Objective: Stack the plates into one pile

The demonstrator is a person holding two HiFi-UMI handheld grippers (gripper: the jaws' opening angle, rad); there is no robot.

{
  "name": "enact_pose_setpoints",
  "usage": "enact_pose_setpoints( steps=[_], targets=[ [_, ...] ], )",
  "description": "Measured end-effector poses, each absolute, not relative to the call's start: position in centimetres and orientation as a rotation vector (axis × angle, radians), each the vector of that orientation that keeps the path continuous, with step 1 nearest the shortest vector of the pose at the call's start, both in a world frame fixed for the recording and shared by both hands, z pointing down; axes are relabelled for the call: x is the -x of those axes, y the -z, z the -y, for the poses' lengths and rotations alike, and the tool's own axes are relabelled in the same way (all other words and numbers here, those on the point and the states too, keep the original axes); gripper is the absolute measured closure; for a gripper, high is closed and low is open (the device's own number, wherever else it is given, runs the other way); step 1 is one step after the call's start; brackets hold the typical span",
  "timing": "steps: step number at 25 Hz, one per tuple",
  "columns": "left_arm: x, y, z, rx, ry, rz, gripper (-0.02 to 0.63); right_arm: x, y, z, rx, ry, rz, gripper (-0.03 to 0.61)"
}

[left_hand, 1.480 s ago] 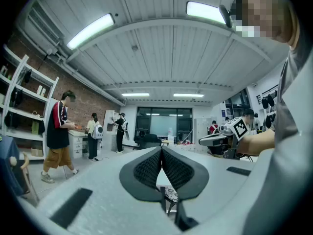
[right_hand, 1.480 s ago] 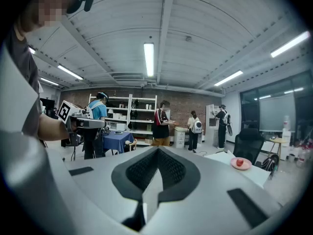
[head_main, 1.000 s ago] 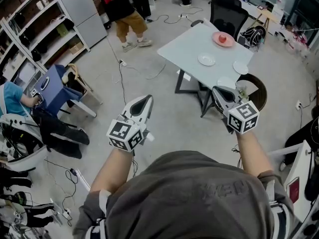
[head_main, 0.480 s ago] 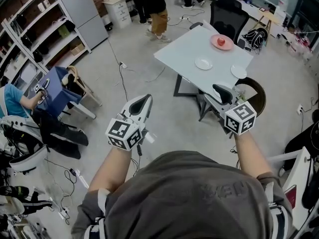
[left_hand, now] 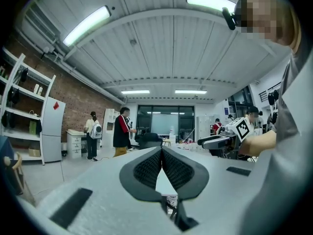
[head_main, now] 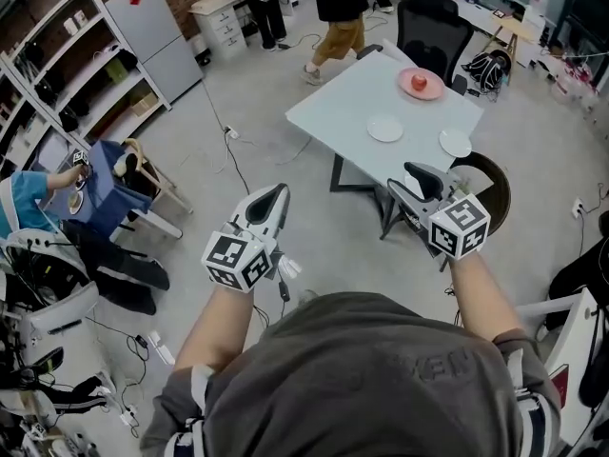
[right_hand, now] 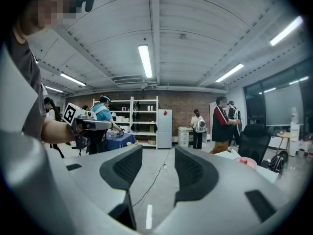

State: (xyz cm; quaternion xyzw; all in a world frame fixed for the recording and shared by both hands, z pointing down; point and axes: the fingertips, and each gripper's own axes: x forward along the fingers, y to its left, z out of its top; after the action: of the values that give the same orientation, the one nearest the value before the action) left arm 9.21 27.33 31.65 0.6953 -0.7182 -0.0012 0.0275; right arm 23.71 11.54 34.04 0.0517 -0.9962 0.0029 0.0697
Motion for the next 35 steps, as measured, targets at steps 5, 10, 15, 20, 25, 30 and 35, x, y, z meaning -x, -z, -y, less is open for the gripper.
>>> enact_pose_setpoints(
  steps=[5, 10, 15, 20, 25, 30, 35],
  targets=[
    [-2.3, -33.9, -25.0, -2.177, 0.028, 2.173, 0.607, -16.8, -35.8, -9.6, -0.191, -0.026, 2.987, 0.385],
    [8.1, -34.1, -20.1, -2.255, 0.062, 2.129, 0.607, -7.2, -36.0, -6.1, -0.238, -0.001, 3.004, 0.393],
    [17.0, -33.6, -15.9, -2.349, 0.003, 2.057, 0.607, 1.0, -35.4, -2.7, -0.329, -0.014, 3.022, 0.4],
    [24.0, -33.4, -12.0, -2.373, 0.004, 2.008, 0.607, 7.8, -34.8, 1.0, -0.366, -0.012, 3.005, 0.405],
    [29.0, -33.8, -8.7, -2.36, 0.015, 1.992, 0.607, 12.6, -34.9, 4.3, -0.366, -0.019, 2.991, 0.407],
    [31.9, -34.6, -5.3, -2.316, 0.019, 2.006, 0.607, 15.9, -35.3, 8.3, -0.341, -0.025, 2.974, 0.407],
    [33.1, -34.8, -1.9, -2.254, 0.004, 2.076, 0.607, 18.2, -35.3, 12.4, -0.257, 0.014, 2.973, 0.407]
  ],
)
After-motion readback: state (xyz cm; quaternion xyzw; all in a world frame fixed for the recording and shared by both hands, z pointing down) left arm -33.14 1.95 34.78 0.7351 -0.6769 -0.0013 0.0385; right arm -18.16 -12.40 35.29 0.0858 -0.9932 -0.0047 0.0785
